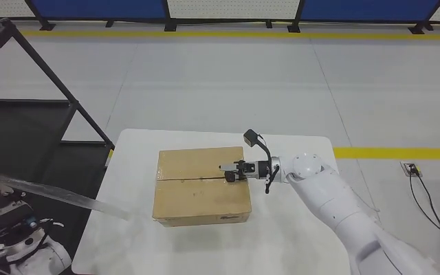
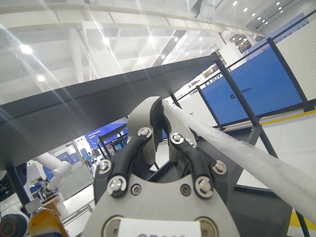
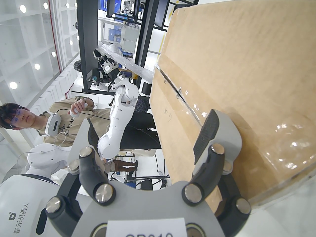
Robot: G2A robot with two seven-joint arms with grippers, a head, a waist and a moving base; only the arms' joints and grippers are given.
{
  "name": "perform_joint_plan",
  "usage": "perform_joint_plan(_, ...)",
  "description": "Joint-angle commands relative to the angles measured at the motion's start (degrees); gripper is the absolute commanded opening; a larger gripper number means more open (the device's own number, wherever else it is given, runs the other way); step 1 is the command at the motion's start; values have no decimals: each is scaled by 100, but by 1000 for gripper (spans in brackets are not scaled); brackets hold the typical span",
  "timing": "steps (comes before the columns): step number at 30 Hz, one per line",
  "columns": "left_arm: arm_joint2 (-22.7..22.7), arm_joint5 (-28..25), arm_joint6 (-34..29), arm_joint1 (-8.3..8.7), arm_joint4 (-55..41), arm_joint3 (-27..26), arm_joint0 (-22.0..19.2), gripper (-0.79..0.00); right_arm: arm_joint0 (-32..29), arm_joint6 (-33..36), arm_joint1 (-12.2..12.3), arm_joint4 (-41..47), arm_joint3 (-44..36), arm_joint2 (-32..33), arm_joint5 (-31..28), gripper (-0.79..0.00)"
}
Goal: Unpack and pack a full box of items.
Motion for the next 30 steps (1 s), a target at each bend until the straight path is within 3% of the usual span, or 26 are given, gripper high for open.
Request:
perform_joint_plan(1, 0, -51, -128, 2, 11, -91, 13, -785, 0, 0, 0, 0, 0, 0, 0, 0)
perform_joint_plan(10, 413, 131, -897, -100, -408, -1256, -73, -785, -278, -151, 114, -561, -723, 112, -406, 0)
perform_joint_plan(18, 947, 398, -1383, -210, -854, -2232, -263, -785, -739, 342, 318, 321, -1543, 545, -136, 0)
perform_joint_plan(24, 1540, 894, -1329, -328, -1057, -2677, -368, -785, -980, 572, 424, 959, -1651, 864, 95, 0)
perform_joint_plan(30, 1540, 894, -1329, -328, -1057, -2677, -368, -785, -980, 572, 424, 959, -1651, 864, 95, 0)
